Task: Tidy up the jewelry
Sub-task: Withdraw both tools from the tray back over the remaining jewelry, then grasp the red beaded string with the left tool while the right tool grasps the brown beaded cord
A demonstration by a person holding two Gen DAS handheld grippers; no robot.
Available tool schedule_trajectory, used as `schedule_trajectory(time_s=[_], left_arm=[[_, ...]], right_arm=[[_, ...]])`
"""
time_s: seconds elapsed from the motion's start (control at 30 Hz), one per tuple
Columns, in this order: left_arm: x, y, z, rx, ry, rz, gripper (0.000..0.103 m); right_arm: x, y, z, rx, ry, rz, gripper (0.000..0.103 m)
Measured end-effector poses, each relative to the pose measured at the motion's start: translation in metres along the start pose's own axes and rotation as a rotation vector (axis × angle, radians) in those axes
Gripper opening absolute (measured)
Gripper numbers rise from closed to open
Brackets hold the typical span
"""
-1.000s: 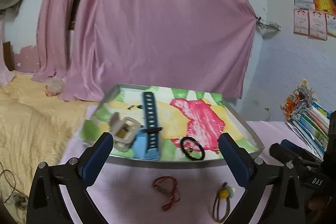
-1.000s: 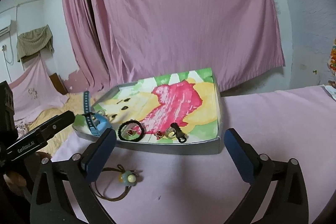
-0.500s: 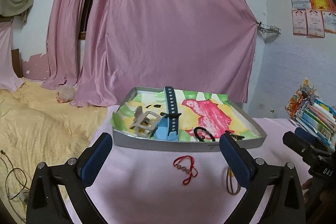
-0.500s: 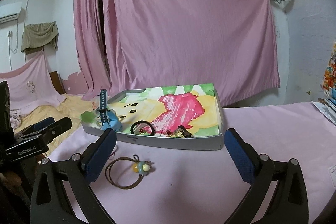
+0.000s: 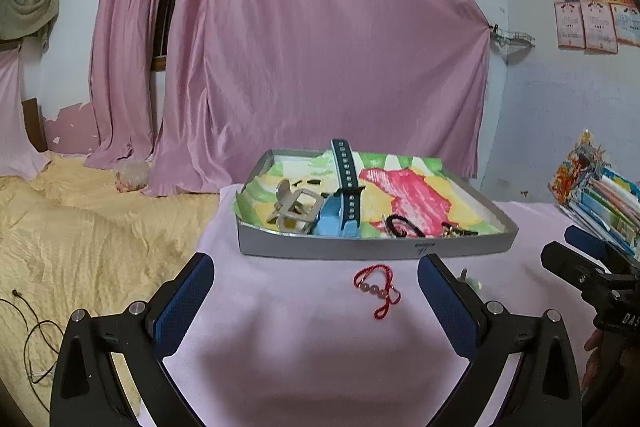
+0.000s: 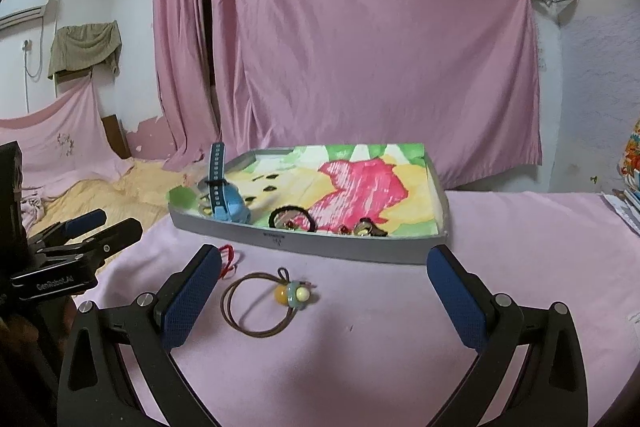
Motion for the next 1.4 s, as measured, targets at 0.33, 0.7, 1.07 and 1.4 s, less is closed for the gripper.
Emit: schedule_trajectory(time_s=[0.33, 0.7, 1.07, 1.4], left_arm=[[0.017, 0.022, -0.003, -0.028, 0.054, -0.135, 0.102], [0.027, 0.040, 0.001, -0.013, 0.072, -0.255, 0.102], [0.032, 0.056, 0.007, -0.013, 0.092, -0.333, 0.102], [0.031, 0.061, 0.014, 0.014, 0.099, -0.340, 0.102]], right_arm=[[0.021, 0.027, 0.013, 0.019, 0.048, -0.193, 0.101], [0.036, 0.061, 0.007, -0.017, -0.043, -0.413, 0.095], [0.038, 0.088, -0.008, -0.068, -0.155, -0.530, 0.062], [0.033, 0.097, -0.012, -0.096, -0.161, -0.529, 0.034]])
Point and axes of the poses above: each gripper's, at about its wrist camera, not at the fingertips, and y roughly the way its jaws point, z to its right, x to its underside, the point moved 7 cm from there along y, roughly the way its jaws point, and after that the axes turned 8 degrees about -x, right-handed, at the moved point
